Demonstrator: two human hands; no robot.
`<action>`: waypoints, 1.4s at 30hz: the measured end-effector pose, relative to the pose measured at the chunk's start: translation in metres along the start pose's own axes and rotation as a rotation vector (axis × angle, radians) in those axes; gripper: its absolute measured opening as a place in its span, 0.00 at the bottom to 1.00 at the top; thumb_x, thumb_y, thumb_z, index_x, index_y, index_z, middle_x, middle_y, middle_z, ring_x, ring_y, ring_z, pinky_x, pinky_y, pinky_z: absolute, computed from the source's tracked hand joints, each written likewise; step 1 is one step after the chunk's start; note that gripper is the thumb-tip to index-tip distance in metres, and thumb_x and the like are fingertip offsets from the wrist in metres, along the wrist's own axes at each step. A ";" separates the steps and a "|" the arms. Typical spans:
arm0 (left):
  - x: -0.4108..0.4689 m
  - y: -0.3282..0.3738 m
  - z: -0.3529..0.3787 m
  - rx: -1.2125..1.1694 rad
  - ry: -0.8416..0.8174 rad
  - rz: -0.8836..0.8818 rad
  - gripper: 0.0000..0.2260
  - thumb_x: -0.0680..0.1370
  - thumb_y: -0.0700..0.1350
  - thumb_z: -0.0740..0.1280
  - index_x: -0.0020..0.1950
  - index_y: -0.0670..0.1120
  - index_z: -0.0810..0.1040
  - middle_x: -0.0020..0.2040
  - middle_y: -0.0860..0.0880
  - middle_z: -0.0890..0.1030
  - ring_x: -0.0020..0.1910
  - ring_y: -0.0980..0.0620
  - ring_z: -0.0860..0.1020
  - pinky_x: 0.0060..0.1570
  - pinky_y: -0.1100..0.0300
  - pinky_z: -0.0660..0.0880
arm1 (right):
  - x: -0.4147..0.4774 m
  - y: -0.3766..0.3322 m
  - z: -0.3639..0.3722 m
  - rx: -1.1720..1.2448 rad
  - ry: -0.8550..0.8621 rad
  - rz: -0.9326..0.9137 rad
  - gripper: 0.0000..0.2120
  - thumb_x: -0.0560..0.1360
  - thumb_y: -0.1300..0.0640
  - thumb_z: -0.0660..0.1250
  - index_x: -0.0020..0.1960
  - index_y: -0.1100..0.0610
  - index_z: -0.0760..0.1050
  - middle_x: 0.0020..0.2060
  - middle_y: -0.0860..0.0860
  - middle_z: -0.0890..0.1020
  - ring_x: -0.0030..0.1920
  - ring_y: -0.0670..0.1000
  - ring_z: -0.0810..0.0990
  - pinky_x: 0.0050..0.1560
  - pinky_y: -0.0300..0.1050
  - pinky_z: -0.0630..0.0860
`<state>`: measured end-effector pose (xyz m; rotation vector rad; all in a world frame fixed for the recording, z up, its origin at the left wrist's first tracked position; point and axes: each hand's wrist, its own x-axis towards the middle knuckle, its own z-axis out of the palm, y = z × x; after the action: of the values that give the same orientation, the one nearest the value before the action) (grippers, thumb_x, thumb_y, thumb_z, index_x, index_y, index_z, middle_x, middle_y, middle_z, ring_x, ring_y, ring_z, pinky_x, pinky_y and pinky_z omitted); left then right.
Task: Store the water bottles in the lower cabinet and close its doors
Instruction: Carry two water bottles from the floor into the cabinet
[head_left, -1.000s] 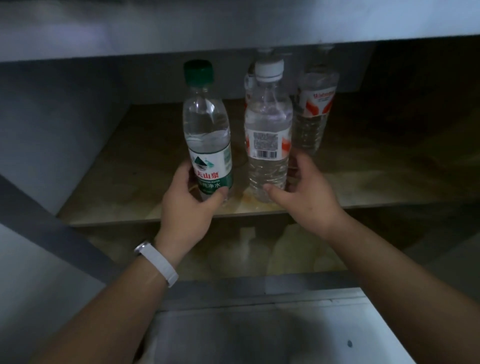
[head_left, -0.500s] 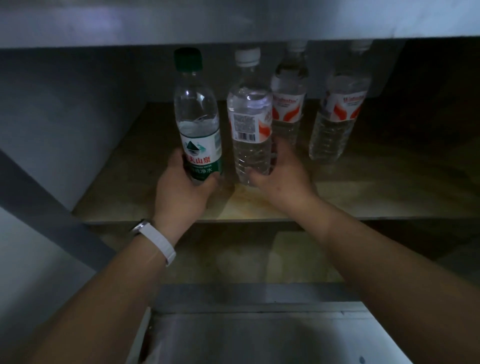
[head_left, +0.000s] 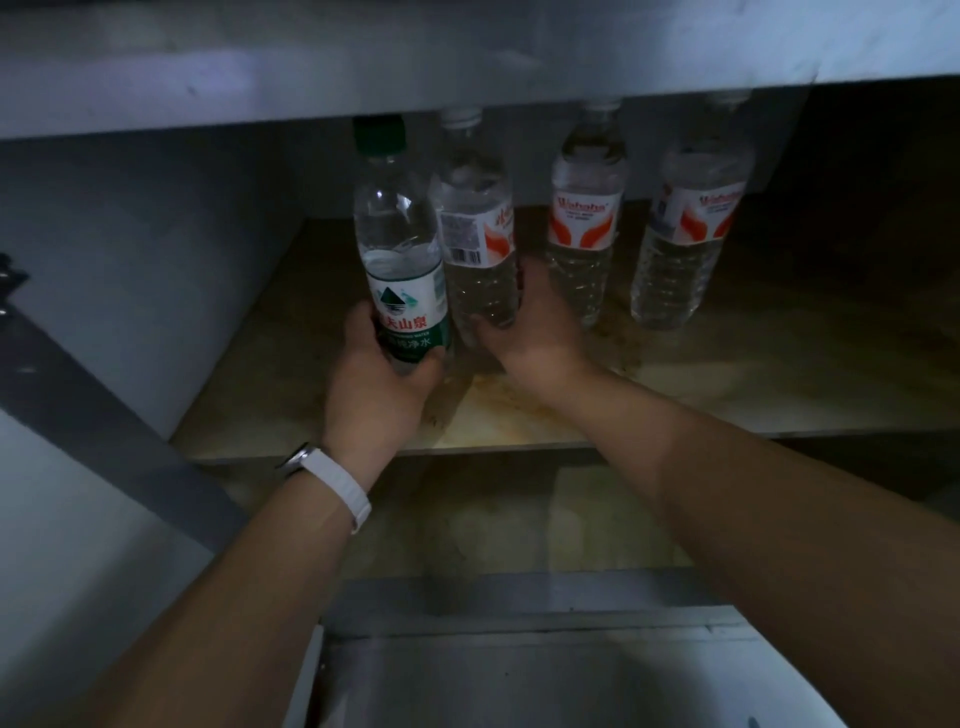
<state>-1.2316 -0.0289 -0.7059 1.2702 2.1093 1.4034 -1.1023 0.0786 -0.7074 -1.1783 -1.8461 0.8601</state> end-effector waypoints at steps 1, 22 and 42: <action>-0.001 -0.001 0.000 0.011 -0.003 0.004 0.34 0.75 0.46 0.76 0.76 0.52 0.63 0.70 0.54 0.75 0.67 0.54 0.75 0.59 0.59 0.71 | -0.002 -0.001 0.000 0.001 -0.010 -0.002 0.33 0.71 0.52 0.76 0.71 0.51 0.65 0.64 0.47 0.77 0.63 0.49 0.76 0.58 0.45 0.74; -0.081 0.048 -0.015 0.576 -0.126 0.461 0.25 0.75 0.53 0.68 0.70 0.45 0.75 0.68 0.44 0.76 0.65 0.43 0.73 0.62 0.51 0.71 | -0.087 -0.019 -0.126 -0.607 -0.120 -0.307 0.27 0.75 0.39 0.58 0.69 0.51 0.73 0.63 0.51 0.78 0.60 0.56 0.76 0.52 0.49 0.75; -0.197 0.391 -0.126 0.792 -0.561 0.504 0.25 0.77 0.58 0.59 0.67 0.47 0.79 0.70 0.45 0.77 0.68 0.44 0.72 0.60 0.44 0.75 | -0.199 -0.253 -0.430 -0.835 -0.510 -0.042 0.26 0.74 0.39 0.55 0.61 0.53 0.78 0.60 0.53 0.79 0.59 0.58 0.78 0.61 0.54 0.74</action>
<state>-1.0076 -0.2103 -0.3530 2.2713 2.0352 0.1822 -0.7776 -0.1356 -0.3370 -1.4755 -2.7890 0.3584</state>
